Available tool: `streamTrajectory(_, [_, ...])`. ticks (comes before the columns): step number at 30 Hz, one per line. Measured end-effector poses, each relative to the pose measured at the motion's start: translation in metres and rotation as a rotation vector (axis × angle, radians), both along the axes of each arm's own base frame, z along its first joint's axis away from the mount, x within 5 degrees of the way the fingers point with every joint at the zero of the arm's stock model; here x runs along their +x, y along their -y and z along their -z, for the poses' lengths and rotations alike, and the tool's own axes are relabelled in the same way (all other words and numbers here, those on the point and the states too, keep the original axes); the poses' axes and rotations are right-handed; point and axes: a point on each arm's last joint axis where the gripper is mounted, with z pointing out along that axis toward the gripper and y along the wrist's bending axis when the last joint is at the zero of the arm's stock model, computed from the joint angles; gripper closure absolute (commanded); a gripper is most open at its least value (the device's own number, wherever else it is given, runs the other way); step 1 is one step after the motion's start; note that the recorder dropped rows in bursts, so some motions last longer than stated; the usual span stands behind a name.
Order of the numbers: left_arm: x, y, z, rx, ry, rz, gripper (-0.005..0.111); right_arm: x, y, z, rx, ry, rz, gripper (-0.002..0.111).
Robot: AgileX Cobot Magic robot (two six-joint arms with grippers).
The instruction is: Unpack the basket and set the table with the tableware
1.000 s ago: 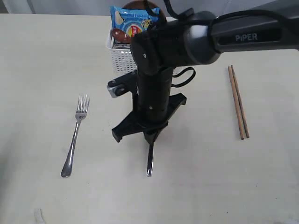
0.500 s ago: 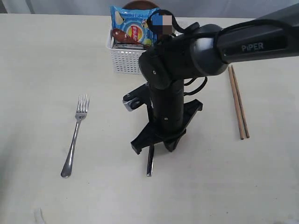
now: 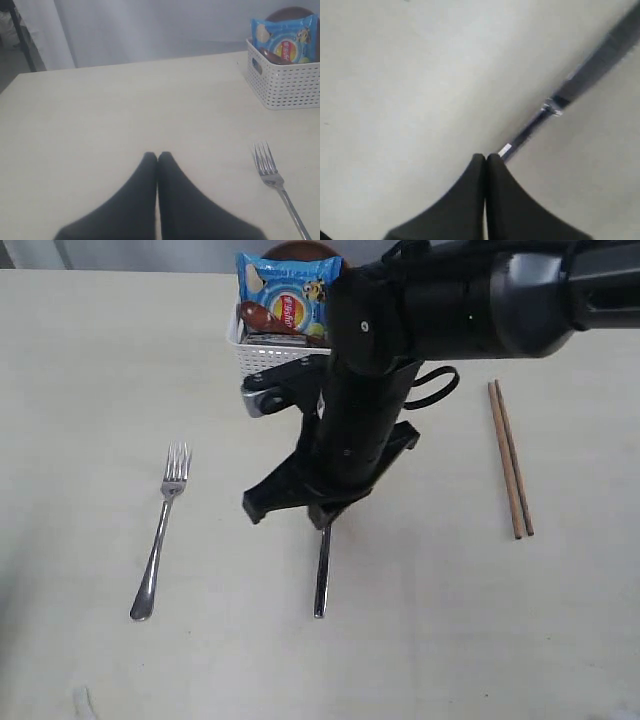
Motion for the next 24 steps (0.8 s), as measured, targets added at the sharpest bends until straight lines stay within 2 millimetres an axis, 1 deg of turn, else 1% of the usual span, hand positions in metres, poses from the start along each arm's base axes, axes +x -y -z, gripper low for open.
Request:
streamTrajectory(3, [0.0,0.0,0.0,0.0,0.0,0.0,0.107,-0.006,-0.014,0.001,0.064,0.01,-0.005,0.109])
streamTrajectory(5, [0.0,0.0,0.0,0.0,0.0,0.0,0.107,-0.008,-0.018,0.006,0.073,0.004,0.002,0.109])
streamTrajectory(8, [0.0,0.0,0.0,0.0,0.0,0.0,0.107,-0.006,-0.021,0.019,0.059,-0.011,0.014,0.109])
streamTrajectory(9, [0.0,0.0,0.0,0.0,0.0,0.0,0.107,-0.005,-0.021,0.028,0.041,-0.028,0.019,0.109])
streamTrajectory(11, [0.0,0.0,0.0,0.0,0.0,0.0,0.107,-0.005,-0.023,0.039,0.025,-0.047,0.025,0.109])
streamTrajectory(13, [0.0,0.0,0.0,0.0,0.0,0.0,0.107,-0.004,-0.023,0.047,0.016,-0.055,0.028,0.109])
streamTrajectory(20, [0.0,0.0,0.0,0.0,0.0,0.0,0.107,-0.003,-0.023,0.054,-0.004,-0.061,0.022,0.109])
streamTrajectory(24, [0.0,0.0,0.0,0.0,0.0,0.0,0.107,-0.002,-0.022,0.054,-0.021,-0.048,0.03,0.109])
